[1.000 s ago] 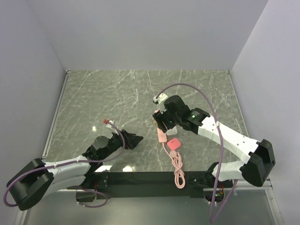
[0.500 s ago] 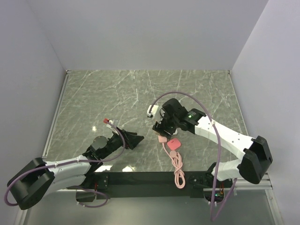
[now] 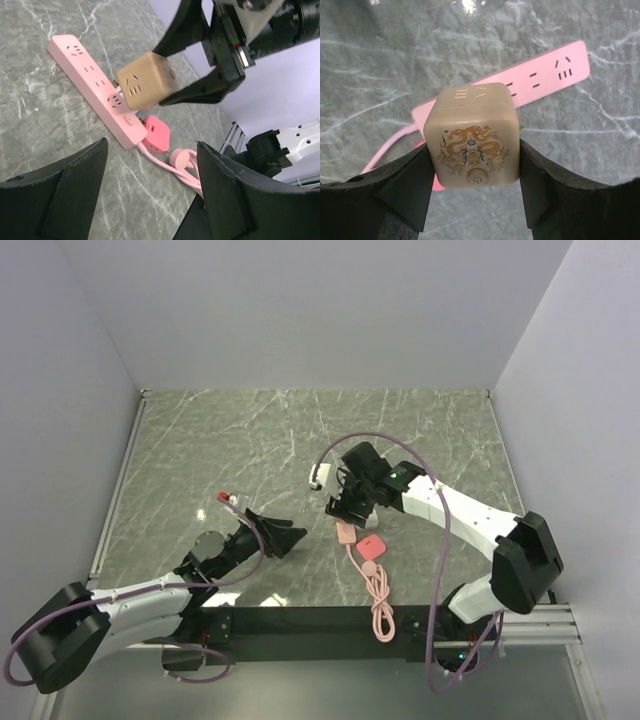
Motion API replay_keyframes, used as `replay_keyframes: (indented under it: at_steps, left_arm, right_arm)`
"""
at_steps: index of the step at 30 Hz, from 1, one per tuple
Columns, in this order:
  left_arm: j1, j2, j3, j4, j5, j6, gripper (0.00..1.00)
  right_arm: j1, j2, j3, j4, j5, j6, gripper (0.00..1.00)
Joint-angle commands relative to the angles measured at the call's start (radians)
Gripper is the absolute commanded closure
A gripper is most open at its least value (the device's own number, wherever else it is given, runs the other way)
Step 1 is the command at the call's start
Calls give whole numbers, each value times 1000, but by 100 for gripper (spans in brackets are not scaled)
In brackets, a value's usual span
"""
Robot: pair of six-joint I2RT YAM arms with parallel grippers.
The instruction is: Insert the plug
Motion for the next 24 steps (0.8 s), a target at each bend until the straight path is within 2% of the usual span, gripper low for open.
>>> replay_keyframes:
  at_steps: [1, 7, 24]
  left_arm:
    - [5, 28, -109, 61, 30, 15, 23]
    - [5, 32, -111, 68, 30, 16, 23]
    - [4, 54, -112, 91, 38, 16, 23]
  right_arm:
    - [-16, 52, 69, 22, -21, -53, 98]
    - [-19, 101, 66, 31, -17, -69, 98]
    - [-25, 1, -29, 83, 25, -95, 99]
